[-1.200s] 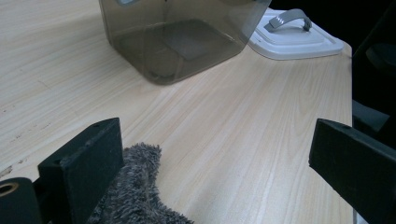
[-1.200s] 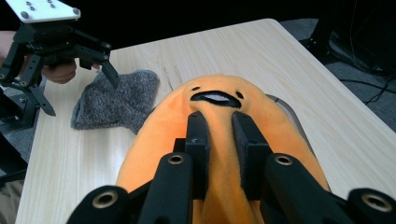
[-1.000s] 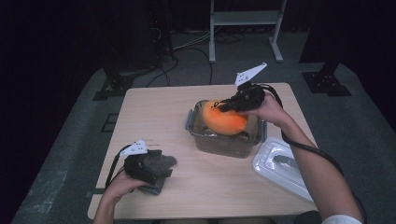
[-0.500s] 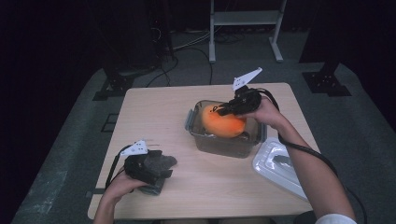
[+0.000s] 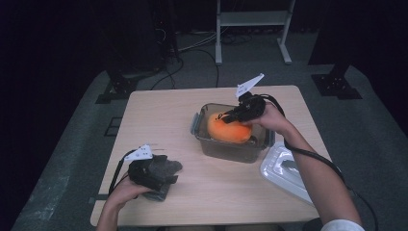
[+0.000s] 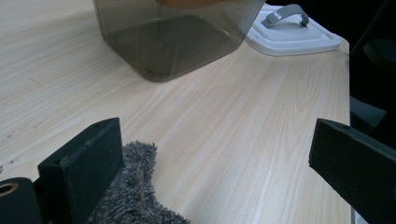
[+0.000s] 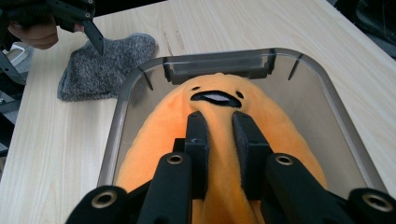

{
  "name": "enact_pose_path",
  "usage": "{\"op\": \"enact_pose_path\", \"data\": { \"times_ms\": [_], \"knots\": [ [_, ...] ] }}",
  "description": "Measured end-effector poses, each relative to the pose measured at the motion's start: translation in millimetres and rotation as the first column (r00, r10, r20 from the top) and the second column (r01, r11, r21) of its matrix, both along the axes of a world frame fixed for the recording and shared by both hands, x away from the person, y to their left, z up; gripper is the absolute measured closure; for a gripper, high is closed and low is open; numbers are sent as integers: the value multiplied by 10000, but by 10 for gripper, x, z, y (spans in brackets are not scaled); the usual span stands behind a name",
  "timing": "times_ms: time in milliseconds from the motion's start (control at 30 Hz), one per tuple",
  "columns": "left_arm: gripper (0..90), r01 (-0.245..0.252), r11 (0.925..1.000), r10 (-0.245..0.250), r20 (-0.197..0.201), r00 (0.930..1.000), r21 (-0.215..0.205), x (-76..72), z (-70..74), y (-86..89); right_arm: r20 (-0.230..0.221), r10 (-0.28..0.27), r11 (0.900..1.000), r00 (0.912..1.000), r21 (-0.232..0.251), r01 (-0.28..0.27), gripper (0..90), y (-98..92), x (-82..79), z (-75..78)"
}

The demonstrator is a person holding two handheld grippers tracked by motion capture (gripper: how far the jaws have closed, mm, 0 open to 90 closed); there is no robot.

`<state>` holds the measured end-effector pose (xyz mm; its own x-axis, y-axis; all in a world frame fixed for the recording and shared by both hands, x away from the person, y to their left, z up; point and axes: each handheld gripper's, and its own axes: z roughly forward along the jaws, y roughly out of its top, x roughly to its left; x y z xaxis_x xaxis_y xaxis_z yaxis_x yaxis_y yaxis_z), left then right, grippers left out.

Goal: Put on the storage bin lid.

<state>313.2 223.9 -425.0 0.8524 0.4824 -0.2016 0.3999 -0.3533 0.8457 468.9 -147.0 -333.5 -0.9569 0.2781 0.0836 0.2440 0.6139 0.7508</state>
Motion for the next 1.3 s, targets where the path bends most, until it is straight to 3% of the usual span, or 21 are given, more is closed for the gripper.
{"op": "enact_pose_path", "data": {
  "times_ms": [1300],
  "knots": [
    [24,3,10000,-3,-26,10000,49,2,-3,12,-471,89,9967,9988,-797,-126,754,150,62,-226]
  ]
}}
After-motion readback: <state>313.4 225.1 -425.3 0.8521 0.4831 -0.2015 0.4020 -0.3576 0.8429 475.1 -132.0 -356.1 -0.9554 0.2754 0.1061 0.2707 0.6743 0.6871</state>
